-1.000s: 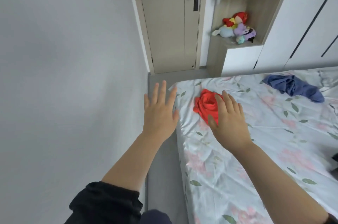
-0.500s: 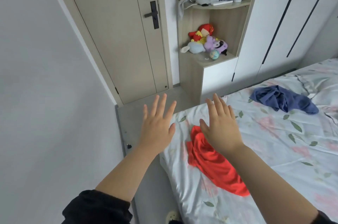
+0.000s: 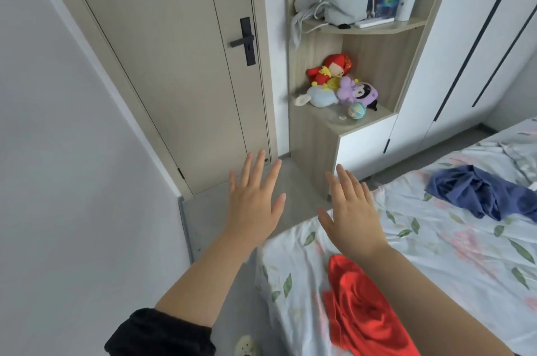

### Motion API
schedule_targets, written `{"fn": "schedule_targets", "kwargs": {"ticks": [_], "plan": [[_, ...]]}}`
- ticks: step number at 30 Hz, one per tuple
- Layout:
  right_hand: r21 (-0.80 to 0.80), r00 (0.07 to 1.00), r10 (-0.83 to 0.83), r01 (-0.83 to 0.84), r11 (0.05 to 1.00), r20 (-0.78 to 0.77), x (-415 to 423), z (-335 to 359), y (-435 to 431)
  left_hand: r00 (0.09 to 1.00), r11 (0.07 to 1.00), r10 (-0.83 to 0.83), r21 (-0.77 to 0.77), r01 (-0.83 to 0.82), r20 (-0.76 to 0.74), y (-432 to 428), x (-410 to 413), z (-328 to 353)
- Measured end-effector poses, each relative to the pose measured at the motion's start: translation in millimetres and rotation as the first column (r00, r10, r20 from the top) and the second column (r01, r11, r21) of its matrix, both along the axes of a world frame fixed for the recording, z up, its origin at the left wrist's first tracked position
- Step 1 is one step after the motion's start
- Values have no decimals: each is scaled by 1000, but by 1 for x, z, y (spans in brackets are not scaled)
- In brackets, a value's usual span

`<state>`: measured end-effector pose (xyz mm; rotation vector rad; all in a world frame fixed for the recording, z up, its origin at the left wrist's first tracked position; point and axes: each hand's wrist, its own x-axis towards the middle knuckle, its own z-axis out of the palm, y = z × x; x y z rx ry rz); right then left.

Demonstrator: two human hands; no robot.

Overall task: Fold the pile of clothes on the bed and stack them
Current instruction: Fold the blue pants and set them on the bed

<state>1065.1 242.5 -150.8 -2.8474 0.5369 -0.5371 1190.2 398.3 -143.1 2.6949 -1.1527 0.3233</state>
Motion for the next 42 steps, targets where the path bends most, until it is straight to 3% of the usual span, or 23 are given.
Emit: {"fn": "schedule_targets", "kwargs": {"ticks": [10,15,23,30,36,42], "plan": [[-56,993,-109,111,992,38,259,32,-48,981,990,-142,31,139,133,-66,267,22],[-72,992,-111,115,991,51,325,51,-74,967,984,-177,13,177,185,-100,340,46],[-45,993,-117,117,992,1,407,27,-117,982,989,-142,-17,146,127,-151,408,29],[14,969,-246,246,969,-3,528,-12,-187,950,961,-276,42,272,147,-228,549,-4],[81,879,-469,476,876,-93,616,-26,-266,873,869,-487,117,481,28,-346,640,-23],[24,727,-669,680,733,-158,587,-15,-328,707,704,-707,102,703,3,-448,636,-20]]}}
